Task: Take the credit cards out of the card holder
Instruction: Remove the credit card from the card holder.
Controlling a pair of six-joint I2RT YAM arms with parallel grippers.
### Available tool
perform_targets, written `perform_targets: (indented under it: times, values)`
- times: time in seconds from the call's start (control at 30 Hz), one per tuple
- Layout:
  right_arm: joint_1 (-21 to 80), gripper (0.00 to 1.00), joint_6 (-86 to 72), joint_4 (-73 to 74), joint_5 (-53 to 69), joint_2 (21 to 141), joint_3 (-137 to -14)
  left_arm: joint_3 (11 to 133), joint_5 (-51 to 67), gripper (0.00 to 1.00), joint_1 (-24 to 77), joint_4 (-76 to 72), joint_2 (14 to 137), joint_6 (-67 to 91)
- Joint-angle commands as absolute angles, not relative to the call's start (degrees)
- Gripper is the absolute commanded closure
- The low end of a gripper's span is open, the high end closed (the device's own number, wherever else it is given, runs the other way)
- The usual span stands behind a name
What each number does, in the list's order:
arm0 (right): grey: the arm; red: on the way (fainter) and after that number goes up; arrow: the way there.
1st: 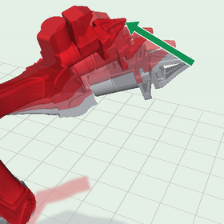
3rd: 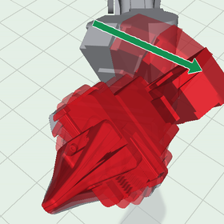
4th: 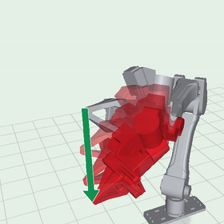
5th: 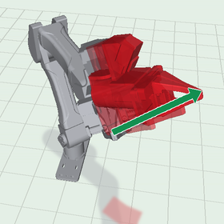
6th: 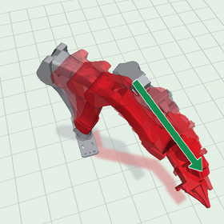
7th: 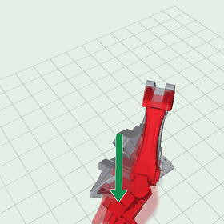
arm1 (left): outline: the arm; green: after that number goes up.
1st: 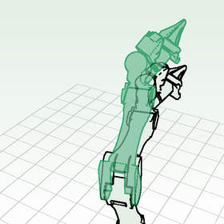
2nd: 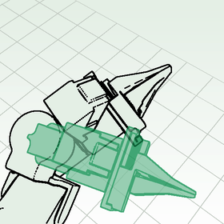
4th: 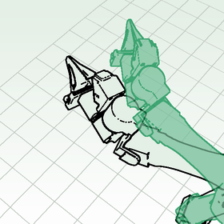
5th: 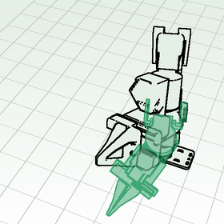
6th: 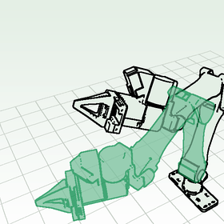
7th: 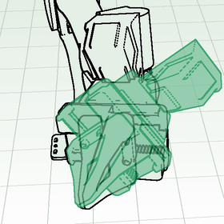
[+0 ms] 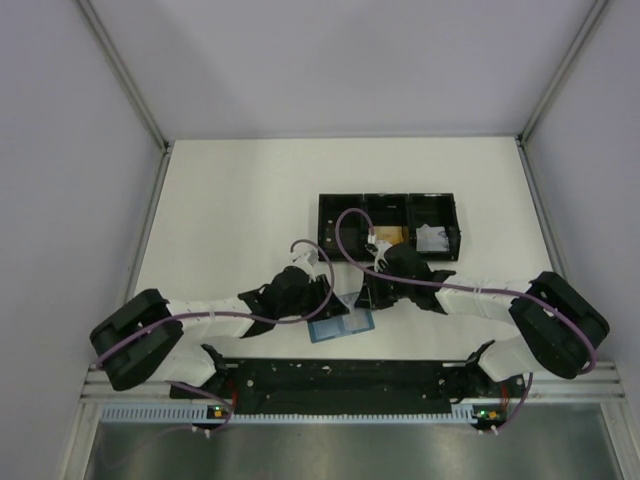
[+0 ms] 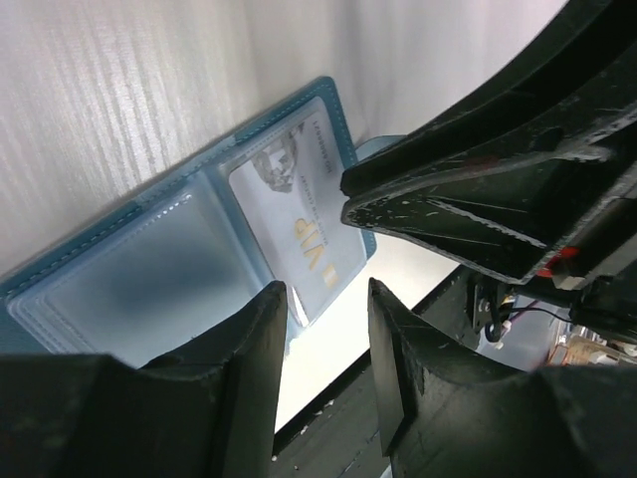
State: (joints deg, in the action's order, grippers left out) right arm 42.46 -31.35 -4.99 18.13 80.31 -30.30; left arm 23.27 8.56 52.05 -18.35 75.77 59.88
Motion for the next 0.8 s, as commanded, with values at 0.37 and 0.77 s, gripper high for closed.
perform_targets:
  times: [0.37,0.77]
  values:
    - [41.7,0.82,-32.5,-8.9,20.1,82.4,-29.5,21.7,7.7,0.58,52.2,-27.9,83.5,63.4]
    - [41.7,0.83,-31.5,-4.6,17.7,78.7,-30.8,20.0,5.5,0.59,52.2,-26.2,81.1,63.7]
